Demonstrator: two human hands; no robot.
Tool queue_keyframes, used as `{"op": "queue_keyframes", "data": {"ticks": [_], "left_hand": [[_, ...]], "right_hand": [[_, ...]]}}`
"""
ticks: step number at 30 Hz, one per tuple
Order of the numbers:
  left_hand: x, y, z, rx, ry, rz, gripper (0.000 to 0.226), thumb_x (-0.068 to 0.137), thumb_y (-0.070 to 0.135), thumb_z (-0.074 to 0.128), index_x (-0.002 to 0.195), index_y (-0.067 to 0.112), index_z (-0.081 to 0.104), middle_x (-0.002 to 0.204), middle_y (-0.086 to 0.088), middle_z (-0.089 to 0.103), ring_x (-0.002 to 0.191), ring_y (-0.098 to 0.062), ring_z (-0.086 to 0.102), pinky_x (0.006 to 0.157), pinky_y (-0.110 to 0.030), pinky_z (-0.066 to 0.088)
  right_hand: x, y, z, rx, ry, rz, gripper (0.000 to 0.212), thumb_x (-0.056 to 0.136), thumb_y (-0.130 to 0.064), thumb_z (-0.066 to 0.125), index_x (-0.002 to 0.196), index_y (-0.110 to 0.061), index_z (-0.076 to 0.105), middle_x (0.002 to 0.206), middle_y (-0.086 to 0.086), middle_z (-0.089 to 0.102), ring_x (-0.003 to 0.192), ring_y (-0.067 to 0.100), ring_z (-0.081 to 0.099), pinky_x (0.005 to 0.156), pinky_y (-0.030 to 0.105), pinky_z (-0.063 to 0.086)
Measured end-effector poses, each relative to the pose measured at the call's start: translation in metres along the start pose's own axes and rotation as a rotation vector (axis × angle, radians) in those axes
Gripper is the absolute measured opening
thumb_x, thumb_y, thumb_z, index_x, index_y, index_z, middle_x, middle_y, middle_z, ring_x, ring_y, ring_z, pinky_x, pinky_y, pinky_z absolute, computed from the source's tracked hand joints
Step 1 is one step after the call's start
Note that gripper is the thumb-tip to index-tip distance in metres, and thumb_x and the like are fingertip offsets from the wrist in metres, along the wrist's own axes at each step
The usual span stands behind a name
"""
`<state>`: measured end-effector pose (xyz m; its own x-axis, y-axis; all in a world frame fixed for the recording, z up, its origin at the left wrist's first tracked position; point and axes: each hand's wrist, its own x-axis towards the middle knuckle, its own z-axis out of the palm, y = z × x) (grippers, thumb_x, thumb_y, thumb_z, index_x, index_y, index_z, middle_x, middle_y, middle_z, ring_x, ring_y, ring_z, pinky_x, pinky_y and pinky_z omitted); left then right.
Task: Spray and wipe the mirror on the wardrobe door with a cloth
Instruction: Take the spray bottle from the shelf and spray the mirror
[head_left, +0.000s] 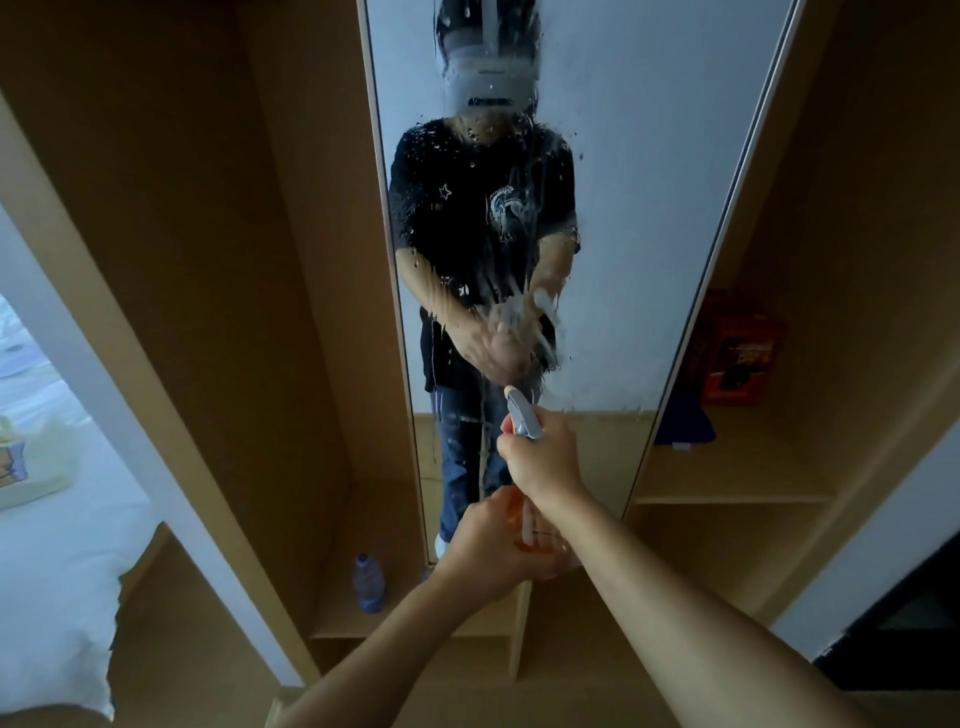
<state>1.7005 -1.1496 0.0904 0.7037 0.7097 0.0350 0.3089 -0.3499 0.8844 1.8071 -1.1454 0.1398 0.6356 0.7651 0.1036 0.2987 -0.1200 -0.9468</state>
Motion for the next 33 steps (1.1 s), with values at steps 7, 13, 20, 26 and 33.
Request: {"op": "queue_keyframes", "data": {"ticks": [7,13,20,26,33], "left_hand": [[-0.01,-0.008,-0.015,-0.071,0.029,-0.035,0.053,0.063,0.027,0.089,0.106,0.027,0.056,0.091,0.007,0.07,0.08,0.001,0.068,0.065,-0.017,0.055],[-0.02,-0.02,-0.03,-0.056,0.066,-0.057,0.052,0.065,0.029,0.088,0.105,0.03,0.056,0.091,0.01,0.069,0.081,0.005,0.066,0.066,-0.015,0.054],[-0.026,-0.036,-0.038,-0.014,0.065,-0.085,0.059,0.064,0.036,0.088,0.112,0.025,0.056,0.095,0.009,0.068,0.085,-0.002,0.067,0.073,-0.021,0.058],[-0.03,-0.045,-0.041,-0.031,0.041,-0.11,0.058,0.063,0.035,0.089,0.111,0.025,0.058,0.097,0.01,0.068,0.087,-0.004,0.068,0.073,-0.027,0.06],[-0.031,-0.064,-0.032,-0.057,-0.017,-0.168,0.065,0.058,0.036,0.09,0.113,0.024,0.057,0.097,0.008,0.069,0.086,-0.008,0.069,0.071,-0.031,0.061]], "right_hand": [[-0.006,-0.004,0.019,0.039,-0.127,-0.032,0.012,0.082,-0.001,0.06,0.089,-0.01,0.063,0.069,-0.002,0.053,0.054,0.007,0.043,0.052,0.017,0.035],[-0.012,-0.008,0.04,0.063,-0.169,-0.017,0.017,0.084,0.0,0.057,0.087,-0.015,0.062,0.085,0.003,0.063,0.065,0.01,0.053,0.051,0.013,0.041],[-0.016,-0.003,0.063,0.004,-0.125,-0.009,0.018,0.083,0.001,0.056,0.072,-0.012,0.057,0.067,0.005,0.056,0.058,0.015,0.05,0.051,0.022,0.043],[-0.019,0.004,0.071,-0.025,-0.078,0.027,0.012,0.084,-0.001,0.059,0.075,-0.009,0.058,0.068,0.005,0.054,0.059,0.016,0.049,0.052,0.022,0.044],[-0.028,0.023,0.07,0.02,-0.122,0.057,0.01,0.088,-0.003,0.059,0.097,-0.001,0.063,0.079,0.01,0.057,0.06,0.012,0.049,0.047,0.008,0.039]]}}
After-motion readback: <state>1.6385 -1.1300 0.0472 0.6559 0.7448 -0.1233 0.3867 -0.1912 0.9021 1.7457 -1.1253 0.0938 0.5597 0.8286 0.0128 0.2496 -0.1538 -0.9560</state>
